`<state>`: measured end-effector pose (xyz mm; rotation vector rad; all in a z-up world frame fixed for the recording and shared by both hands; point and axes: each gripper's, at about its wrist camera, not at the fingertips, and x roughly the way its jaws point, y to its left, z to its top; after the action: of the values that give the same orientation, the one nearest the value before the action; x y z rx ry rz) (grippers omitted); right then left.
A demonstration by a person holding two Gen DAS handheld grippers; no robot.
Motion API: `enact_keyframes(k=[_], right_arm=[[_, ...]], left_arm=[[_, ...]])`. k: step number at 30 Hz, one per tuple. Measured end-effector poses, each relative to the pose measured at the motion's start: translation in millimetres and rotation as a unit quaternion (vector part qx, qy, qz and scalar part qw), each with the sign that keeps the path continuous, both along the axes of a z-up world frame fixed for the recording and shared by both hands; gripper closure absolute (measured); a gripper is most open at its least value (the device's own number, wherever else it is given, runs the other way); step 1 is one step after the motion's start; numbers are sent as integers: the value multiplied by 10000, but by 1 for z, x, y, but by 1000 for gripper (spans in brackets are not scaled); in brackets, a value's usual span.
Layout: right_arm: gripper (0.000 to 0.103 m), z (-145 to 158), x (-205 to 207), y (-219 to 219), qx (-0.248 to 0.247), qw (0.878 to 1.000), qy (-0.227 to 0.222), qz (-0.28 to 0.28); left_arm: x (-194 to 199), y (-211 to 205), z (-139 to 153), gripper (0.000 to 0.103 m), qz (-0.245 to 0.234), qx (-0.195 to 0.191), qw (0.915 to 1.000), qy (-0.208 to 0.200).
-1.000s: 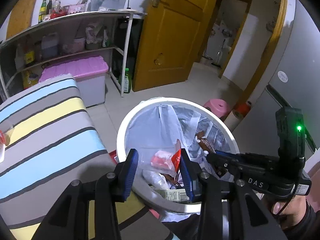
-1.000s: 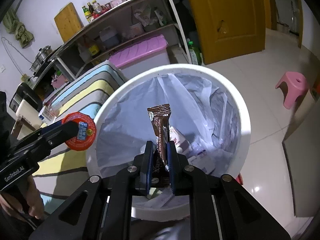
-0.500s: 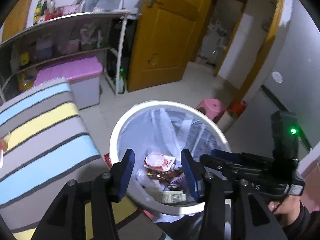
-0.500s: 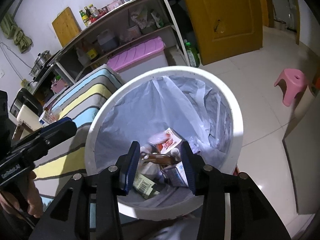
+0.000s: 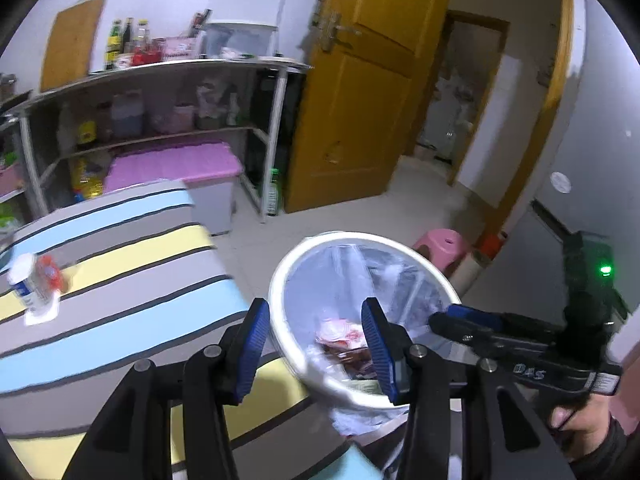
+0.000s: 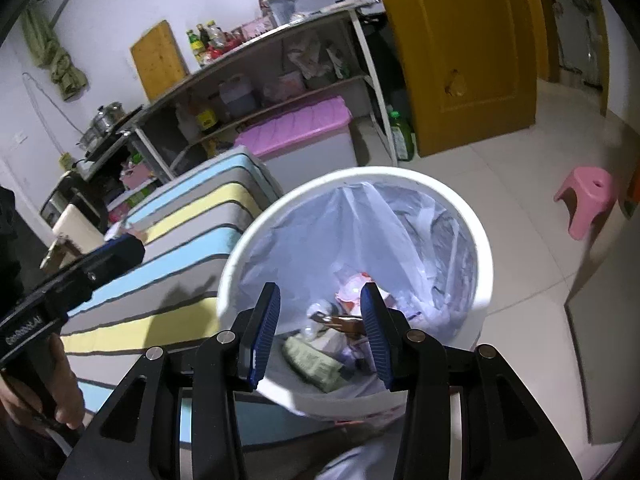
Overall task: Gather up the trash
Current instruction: 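Move both open tools back toward the yogurt cup and red-lidded cup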
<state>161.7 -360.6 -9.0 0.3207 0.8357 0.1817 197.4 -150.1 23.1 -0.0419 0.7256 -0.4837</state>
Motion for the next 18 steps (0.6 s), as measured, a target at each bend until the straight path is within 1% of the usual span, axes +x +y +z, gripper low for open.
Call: enact_keyframes(k=[9,15,18], right_arm=[[60,16,-25,27,43,9992,-293,255],[60,22,-37,54,-32,9977,-368,576],[60,26,-43,67,-12,9958,-530,749]], left_arm=[[-38,37,0,55,384,-70,9992,-37],[-67,69,0,55,850,-105,9963,-91],[-82,85,-2,55,1102,-94,9938,-96]])
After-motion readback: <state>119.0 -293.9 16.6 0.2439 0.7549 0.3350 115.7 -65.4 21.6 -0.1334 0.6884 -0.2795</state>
